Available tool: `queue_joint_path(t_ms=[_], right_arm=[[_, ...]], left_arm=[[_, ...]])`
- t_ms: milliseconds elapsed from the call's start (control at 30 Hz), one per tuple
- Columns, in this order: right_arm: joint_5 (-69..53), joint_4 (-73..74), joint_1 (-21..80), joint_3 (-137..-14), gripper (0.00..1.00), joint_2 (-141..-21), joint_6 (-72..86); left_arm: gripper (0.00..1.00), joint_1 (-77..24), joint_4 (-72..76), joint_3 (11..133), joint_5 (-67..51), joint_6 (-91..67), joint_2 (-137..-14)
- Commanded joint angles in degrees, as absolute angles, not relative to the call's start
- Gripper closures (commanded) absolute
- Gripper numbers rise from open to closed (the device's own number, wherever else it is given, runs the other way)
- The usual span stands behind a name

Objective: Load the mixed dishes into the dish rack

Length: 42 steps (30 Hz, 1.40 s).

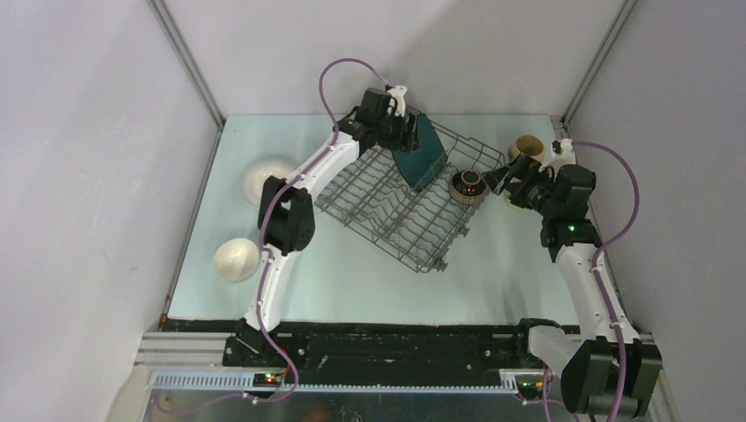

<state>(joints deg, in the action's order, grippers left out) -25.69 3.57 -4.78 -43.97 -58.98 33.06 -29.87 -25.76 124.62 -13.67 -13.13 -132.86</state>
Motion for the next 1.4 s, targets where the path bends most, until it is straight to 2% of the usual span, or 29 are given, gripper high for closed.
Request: queue_joint_path(t_ms=[0,200,367,533,700,867,1033,1167,1233,1367], right_arm=[[-26.3,0.6,-5.0,-44.0,0.07,-58.7,33.6],[-26.2,0.7,-5.0,-43.8,0.07,-58.6,33.5],[-24.0,1.7,-5.0,-43.6,0.05,-58.7,33.8],[-13.5,7.4,-4.1,-43.9,0.01,-58.5,35.6],[5.0,17.8,5.3,-44.6,0.02,-58.5,38.8],[10.7,21.4,14.6,-44.6,0.05,-60.6,44.4],[13.6,21.9,21.1,-44.6,0.08,-65.0,48.9],[11.4,20.1,22.5,-44.5,0.18,-70.2,50.3],[10.1,18.1,22.4,-44.5,0.22,-72.6,49.9],[8.2,14.1,20.5,-44.7,0.36,-75.9,48.1]], left_arm=[[0.24,-30.1,-24.4,126.7,-14.8,-13.6,-132.4],[0.27,-30.1,-24.9,126.1,-13.7,-13.4,-132.4],[0.25,-30.0,-26.4,124.2,-8.7,-12.1,-130.6],[0.2,-29.5,-25.4,118.9,-2.2,-11.9,-125.9],[0.17,-28.9,-22.9,112.8,-0.3,-11.9,-119.6],[0.17,-28.7,-22.7,107.9,2.5,-12.1,-112.2],[0.15,-28.7,-20.9,95.0,5.1,-11.7,-98.0],[0.14,-28.7,-22.3,83.8,12.4,-14.6,-85.7],[0.11,-28.4,-19.1,74.7,16.8,-17.7,-77.8],[0.06,-24.2,-15.9,58.7,15.4,-23.4,-64.7]])
